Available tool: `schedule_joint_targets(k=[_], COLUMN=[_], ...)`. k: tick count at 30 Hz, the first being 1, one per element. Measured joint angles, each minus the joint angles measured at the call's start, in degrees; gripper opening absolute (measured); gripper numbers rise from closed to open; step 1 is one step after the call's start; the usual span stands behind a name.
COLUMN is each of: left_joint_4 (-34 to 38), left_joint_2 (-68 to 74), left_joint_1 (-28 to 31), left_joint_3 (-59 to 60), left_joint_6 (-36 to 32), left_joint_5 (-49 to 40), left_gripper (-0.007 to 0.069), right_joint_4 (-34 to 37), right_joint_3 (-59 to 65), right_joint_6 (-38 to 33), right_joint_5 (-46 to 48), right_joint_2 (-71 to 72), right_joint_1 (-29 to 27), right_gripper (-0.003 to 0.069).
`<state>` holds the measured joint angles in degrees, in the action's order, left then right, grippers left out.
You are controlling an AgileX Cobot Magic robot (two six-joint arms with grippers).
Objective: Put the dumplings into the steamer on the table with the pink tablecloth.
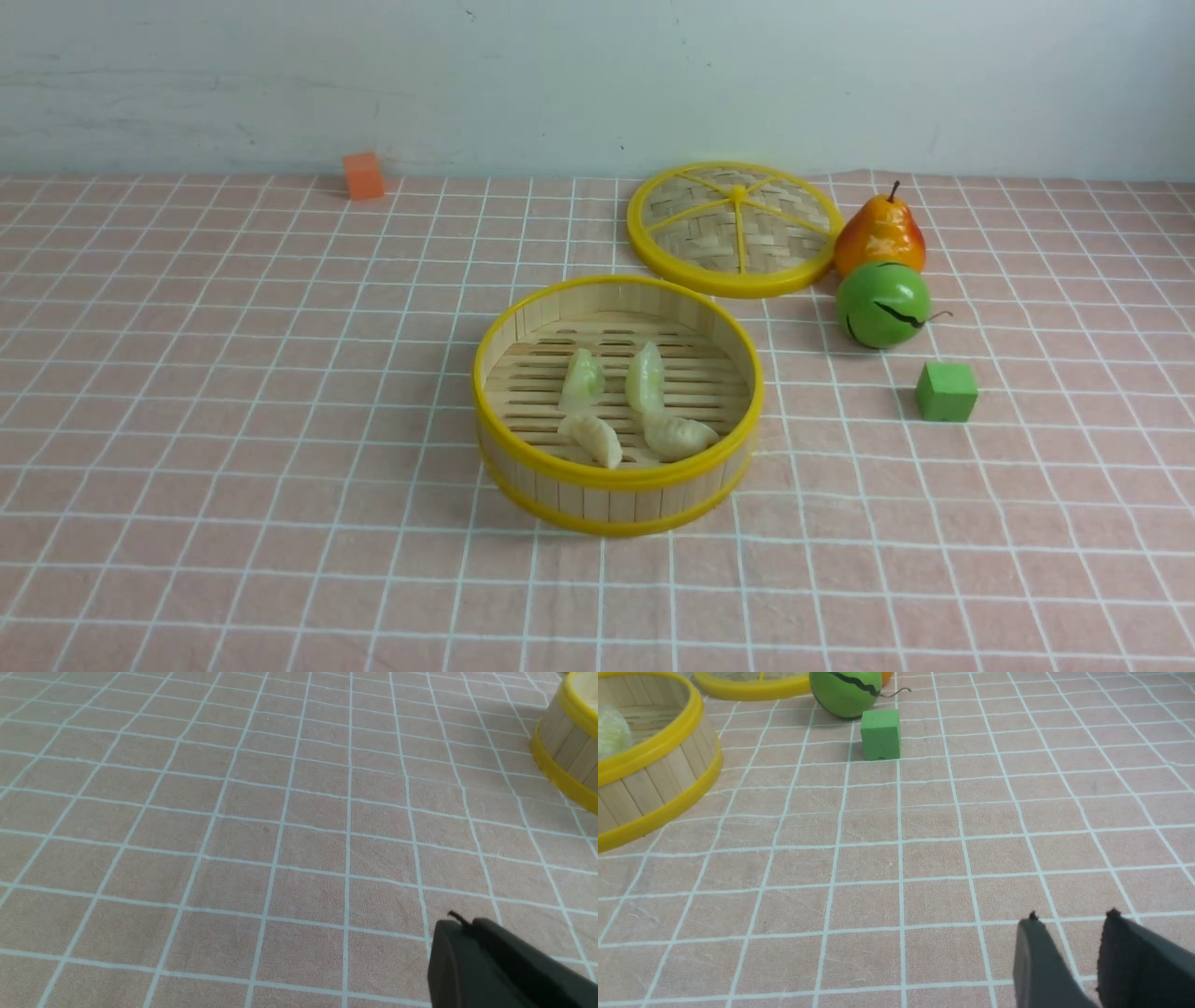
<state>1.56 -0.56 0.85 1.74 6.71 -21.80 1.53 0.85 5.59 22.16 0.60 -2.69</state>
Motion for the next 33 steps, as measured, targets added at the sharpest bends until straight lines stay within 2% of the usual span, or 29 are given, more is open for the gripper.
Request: schedule_joint_targets(k=[33], left_joint_4=[0.0], left_joint_2=[0.0], left_joint_1=[0.0], left_joint_3=[0.0], left_joint_6=[0.0], left_joint_5=[0.0], left_gripper=[0.0039], right_joint_4=[0.0], right_joint_3=[0.0], right_joint_6=[0.0], right_joint_5=[0.0], right_joint_2=[0.0], right_joint_1=[0.0], right_gripper=[0.0234])
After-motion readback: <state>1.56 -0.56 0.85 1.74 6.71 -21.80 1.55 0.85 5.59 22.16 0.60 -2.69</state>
